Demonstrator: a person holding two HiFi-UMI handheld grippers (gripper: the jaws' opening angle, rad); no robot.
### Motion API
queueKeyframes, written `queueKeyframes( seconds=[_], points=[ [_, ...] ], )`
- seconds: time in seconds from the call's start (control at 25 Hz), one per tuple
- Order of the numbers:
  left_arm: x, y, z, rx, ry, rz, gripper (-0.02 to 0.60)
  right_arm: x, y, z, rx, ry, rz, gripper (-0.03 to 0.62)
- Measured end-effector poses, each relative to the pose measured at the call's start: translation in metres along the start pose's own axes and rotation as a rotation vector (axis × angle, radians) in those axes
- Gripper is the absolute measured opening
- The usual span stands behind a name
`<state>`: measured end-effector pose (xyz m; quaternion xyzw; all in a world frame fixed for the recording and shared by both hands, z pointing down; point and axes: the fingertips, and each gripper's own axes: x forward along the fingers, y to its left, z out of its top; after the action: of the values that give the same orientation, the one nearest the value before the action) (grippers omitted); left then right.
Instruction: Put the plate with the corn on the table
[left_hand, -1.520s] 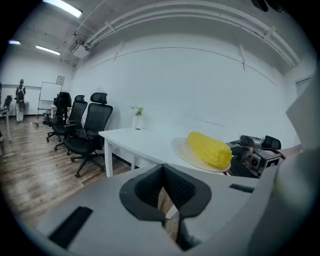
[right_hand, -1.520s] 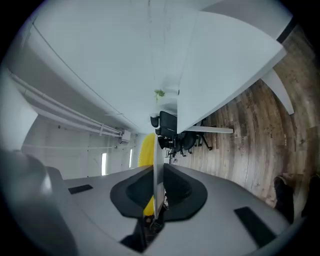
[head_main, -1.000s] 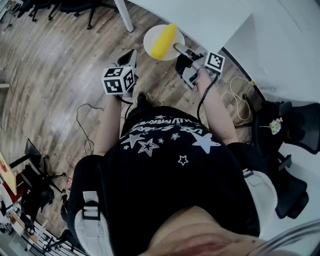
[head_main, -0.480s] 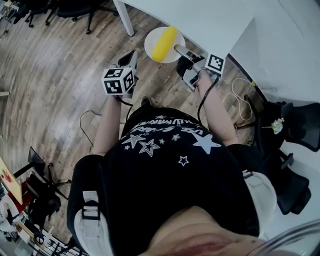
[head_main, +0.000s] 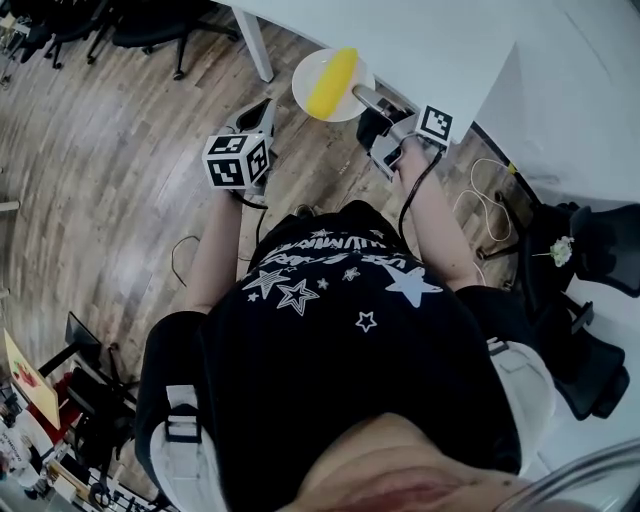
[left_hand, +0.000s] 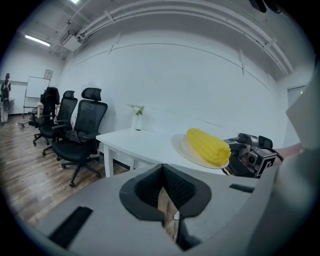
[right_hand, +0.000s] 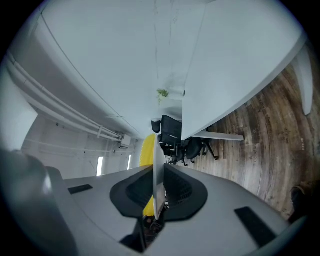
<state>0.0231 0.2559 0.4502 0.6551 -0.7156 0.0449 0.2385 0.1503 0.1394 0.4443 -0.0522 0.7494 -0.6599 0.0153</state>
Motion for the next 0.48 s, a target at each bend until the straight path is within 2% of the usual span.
queueKeyframes(
  seconds=[0.24,0.48],
  points=[
    [0.004,0.024,0.000,-0.023,0.010,0.013,0.006,0.022,-0.006,0.006,0.010,0.006,-0.010,0.034],
    [0.033,0.038,0.007,-0.033,0.023,0.034,0.006,0.048,-0.019,0.034,0.024,0.021,0.004,0.034]
  ],
)
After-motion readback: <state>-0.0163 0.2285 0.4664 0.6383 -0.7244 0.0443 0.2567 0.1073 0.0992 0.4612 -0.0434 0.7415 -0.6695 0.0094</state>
